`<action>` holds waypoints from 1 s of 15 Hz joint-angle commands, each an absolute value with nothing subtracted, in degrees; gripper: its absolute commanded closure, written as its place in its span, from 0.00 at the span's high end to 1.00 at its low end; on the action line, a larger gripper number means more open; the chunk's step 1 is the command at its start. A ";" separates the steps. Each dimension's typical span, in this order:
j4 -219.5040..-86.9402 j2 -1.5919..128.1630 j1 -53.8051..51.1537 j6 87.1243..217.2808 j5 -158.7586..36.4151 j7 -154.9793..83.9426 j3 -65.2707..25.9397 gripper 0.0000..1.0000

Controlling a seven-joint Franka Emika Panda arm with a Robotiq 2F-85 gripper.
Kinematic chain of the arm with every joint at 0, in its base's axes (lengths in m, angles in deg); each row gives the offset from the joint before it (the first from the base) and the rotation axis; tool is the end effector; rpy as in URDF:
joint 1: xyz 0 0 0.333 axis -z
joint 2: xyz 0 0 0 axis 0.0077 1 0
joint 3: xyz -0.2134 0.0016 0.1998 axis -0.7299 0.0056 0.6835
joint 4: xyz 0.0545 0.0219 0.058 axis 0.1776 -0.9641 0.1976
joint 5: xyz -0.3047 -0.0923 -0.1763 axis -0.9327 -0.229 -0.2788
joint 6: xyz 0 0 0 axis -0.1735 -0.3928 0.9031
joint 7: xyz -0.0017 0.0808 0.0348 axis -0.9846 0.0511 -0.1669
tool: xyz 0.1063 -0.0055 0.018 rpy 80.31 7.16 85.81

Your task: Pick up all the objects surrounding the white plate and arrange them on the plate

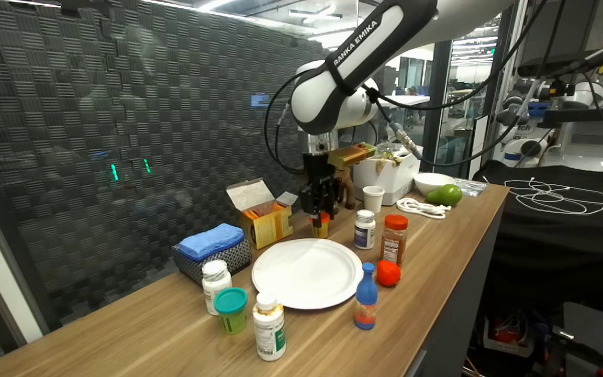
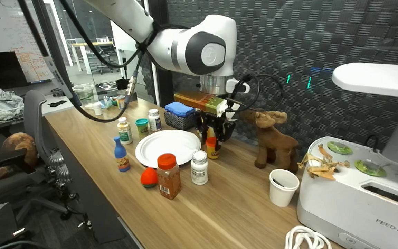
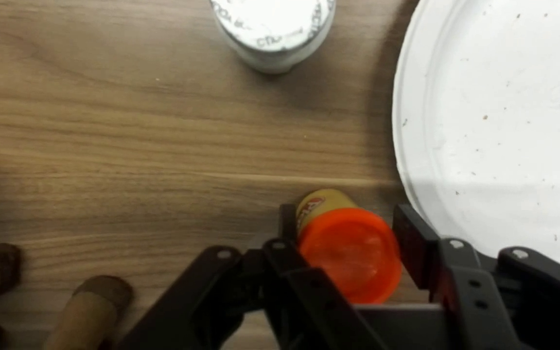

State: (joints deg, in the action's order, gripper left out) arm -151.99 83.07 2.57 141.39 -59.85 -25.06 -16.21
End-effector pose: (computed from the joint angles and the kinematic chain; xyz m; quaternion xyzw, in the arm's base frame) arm 0.6504 -0.0405 0.2568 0.9990 0.0294 -0.0330 0.0114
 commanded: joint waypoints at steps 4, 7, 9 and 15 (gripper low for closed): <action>-153.61 77.18 -0.10 140.24 -61.69 -26.29 -15.48 0.27; -154.58 75.92 -1.43 139.72 -60.88 -25.40 -13.58 0.27; -155.26 75.95 -2.02 138.81 -60.20 -24.46 -12.28 0.27; -156.96 77.93 -3.24 138.03 -60.58 -23.97 -11.04 0.27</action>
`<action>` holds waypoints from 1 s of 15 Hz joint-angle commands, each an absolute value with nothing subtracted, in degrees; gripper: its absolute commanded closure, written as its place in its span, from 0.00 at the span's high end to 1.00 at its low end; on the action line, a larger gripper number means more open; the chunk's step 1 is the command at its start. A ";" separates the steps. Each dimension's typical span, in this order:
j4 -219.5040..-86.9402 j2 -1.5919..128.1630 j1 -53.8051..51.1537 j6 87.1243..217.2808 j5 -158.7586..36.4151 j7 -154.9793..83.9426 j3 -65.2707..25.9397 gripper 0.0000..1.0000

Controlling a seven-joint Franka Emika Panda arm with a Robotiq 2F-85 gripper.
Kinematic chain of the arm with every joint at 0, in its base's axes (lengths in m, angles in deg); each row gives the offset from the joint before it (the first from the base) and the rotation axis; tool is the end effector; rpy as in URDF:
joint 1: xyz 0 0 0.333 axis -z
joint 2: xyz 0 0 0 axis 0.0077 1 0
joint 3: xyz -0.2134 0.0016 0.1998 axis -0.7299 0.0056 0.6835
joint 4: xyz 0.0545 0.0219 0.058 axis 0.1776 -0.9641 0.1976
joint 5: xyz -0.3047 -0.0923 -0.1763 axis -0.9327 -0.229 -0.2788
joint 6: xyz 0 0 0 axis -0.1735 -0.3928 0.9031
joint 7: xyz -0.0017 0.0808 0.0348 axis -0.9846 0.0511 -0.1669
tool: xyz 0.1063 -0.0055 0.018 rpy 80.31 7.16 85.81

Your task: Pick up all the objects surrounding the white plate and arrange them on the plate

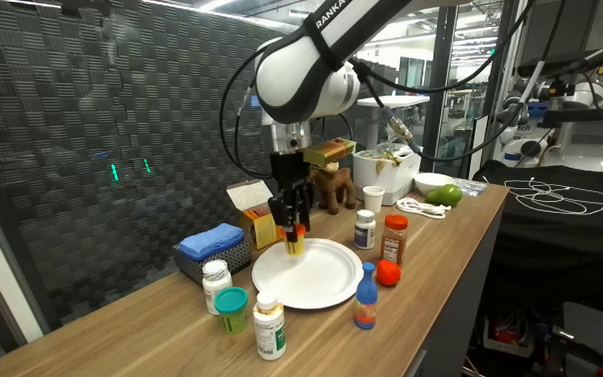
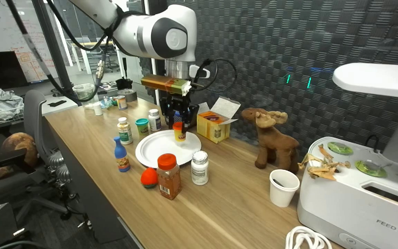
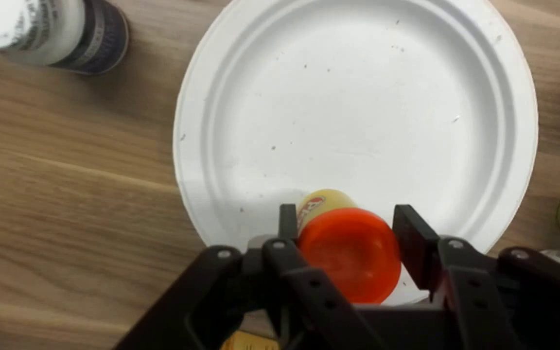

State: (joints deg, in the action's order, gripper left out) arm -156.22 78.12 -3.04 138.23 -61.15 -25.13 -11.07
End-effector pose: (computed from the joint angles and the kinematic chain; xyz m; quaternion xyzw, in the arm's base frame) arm 0.6276 0.0720 0.2785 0.9911 0.1225 -0.0522 0.0006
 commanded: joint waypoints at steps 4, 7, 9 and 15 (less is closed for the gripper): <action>-156.48 79.03 -3.15 138.95 -60.25 -24.71 -11.25 0.27; -156.10 79.47 -2.81 139.44 -59.89 -24.80 -11.35 0.27; -155.75 79.73 -2.56 139.84 -59.49 -24.70 -11.26 0.27; -155.31 80.75 -2.71 141.18 -59.84 -24.42 -11.25 0.27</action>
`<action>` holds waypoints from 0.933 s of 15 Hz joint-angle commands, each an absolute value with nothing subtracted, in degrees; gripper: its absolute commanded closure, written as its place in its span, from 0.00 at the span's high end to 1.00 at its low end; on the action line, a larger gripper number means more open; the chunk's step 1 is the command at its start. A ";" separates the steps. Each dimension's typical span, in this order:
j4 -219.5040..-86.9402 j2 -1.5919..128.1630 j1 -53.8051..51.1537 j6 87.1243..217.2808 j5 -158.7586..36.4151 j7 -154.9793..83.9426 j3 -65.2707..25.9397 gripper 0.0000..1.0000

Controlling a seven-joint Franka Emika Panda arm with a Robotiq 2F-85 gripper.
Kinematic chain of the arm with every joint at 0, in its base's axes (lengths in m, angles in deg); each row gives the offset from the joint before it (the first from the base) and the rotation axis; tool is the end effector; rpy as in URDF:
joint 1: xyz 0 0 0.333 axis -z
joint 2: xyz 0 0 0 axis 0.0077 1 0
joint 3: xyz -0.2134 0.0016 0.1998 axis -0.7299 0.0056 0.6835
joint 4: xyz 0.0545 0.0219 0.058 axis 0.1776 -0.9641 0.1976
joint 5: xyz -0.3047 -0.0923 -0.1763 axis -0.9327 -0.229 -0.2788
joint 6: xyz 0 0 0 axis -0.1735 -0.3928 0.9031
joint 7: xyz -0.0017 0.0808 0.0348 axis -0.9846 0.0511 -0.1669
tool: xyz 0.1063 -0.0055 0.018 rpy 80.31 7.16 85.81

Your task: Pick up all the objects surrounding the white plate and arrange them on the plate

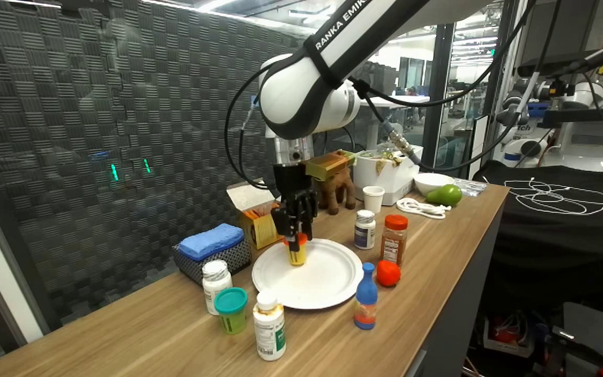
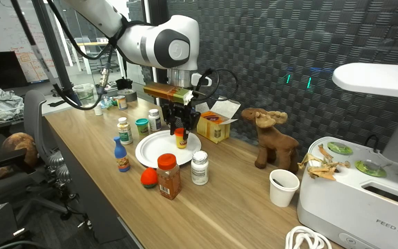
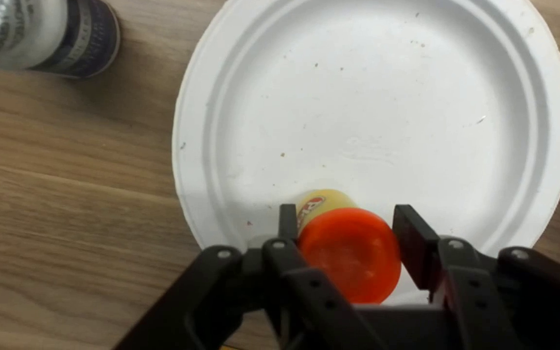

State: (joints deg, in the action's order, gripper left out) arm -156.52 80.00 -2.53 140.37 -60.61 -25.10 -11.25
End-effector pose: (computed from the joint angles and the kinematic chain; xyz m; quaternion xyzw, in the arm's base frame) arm 0.6291 0.0655 0.2584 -0.9920 -0.1144 0.0526 0.0044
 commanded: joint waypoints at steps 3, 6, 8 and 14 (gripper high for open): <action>-155.46 81.31 -3.35 141.53 -61.29 -24.29 -11.65 0.27; -156.49 79.45 -3.59 140.73 -62.12 -23.30 -11.45 0.85; -158.00 76.72 -4.35 140.20 -63.98 -23.92 -12.14 0.99; -162.68 66.45 -2.97 136.41 -64.09 -26.75 -13.65 1.00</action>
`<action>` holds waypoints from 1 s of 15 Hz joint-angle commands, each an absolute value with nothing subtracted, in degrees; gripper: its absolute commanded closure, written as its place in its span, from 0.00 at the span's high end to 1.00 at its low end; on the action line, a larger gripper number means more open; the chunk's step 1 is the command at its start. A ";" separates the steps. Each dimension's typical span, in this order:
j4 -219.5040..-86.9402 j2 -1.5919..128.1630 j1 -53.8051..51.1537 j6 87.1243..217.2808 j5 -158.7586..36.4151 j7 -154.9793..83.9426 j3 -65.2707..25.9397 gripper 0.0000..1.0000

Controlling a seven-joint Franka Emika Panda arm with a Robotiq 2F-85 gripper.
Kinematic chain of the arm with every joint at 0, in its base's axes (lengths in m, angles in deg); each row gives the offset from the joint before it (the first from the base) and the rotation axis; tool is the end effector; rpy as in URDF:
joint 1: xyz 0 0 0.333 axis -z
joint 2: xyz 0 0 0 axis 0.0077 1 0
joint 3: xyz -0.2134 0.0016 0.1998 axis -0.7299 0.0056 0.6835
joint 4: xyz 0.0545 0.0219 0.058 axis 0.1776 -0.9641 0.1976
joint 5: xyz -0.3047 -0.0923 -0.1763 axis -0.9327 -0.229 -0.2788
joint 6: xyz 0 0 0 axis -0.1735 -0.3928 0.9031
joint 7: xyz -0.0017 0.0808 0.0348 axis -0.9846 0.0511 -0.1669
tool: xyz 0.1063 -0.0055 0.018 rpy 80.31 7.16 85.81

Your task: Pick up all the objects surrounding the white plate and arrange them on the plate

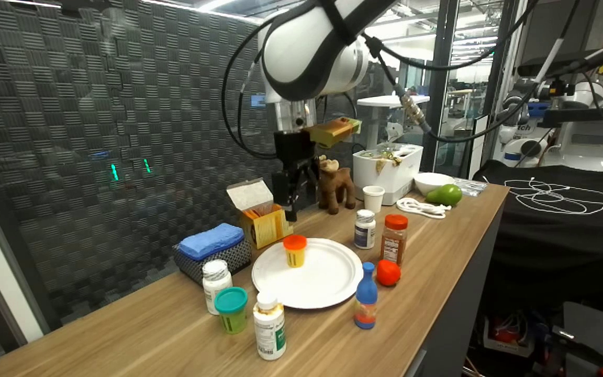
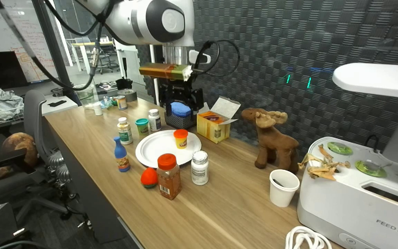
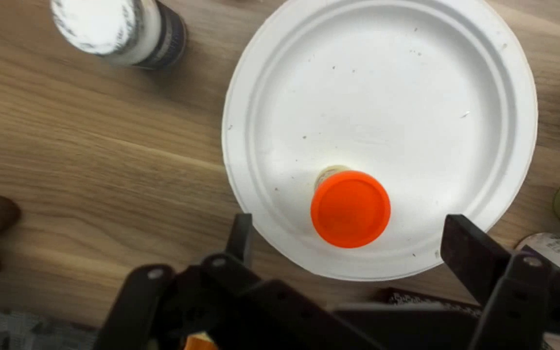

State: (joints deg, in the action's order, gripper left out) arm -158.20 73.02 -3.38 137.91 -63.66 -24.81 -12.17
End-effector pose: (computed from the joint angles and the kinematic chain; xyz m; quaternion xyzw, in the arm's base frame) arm 0.6224 0.0623 0.3192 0.9906 0.1316 -0.0281 0.0266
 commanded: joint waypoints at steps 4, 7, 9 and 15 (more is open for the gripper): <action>-166.41 64.07 -0.14 137.60 -62.31 -26.82 -15.95 1.00; -167.06 65.18 2.16 137.51 -61.11 -26.83 -17.35 1.00; -167.22 65.93 3.35 136.82 -59.51 -26.47 -17.59 1.00; -167.95 67.66 4.61 136.27 -58.08 -26.52 -17.72 1.00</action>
